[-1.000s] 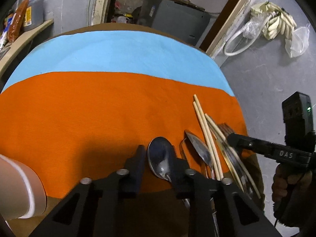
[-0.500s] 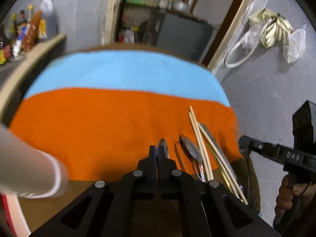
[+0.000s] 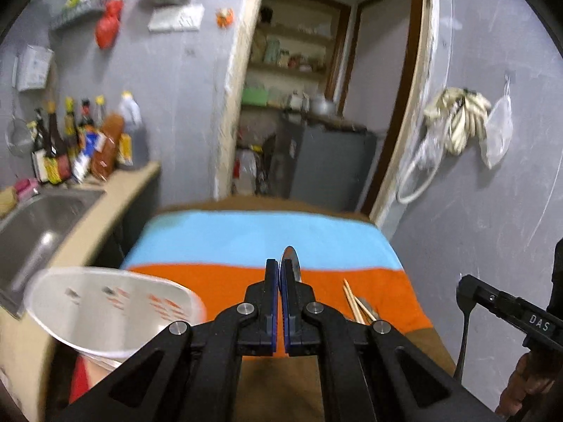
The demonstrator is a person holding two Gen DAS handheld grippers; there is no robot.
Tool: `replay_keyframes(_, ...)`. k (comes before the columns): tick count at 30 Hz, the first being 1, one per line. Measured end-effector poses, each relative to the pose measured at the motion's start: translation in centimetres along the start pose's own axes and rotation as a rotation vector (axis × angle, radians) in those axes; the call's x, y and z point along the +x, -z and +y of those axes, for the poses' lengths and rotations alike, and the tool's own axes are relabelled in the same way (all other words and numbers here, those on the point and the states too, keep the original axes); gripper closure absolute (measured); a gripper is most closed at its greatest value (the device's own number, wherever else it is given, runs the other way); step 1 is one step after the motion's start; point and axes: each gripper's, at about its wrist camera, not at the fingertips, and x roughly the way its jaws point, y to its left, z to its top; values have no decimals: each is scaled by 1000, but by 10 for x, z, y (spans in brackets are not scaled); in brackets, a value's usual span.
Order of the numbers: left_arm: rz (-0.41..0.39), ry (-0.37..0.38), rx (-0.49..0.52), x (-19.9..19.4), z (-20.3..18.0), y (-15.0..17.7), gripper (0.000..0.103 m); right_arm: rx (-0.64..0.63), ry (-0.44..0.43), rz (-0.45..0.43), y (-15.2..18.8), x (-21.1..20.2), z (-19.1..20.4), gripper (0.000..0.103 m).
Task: Organize utensils
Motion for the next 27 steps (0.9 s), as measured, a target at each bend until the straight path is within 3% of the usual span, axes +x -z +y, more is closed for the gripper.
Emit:
replay_keyframes(3,-35,-30,-17,-20,29,-14,101,4,-76,-48,-6,11,38,100)
replay_keyframes(8,-108,-145,-35,-53,98,-40,101,8,-214,-126,-12,54,105,100)
replay_keyframes(14,-173,-299,-68,-63,159,-59,101,36,-279,-218,-6,96,160,100)
replay_keyframes(19,-201,-382,-42,-47,173,-57,101,74,-281,-246,13,133,170,100)
replay_keyframes(27,-189,-387,42,-18,169,-34,101,-19,-242,-191,42,165,178,100)
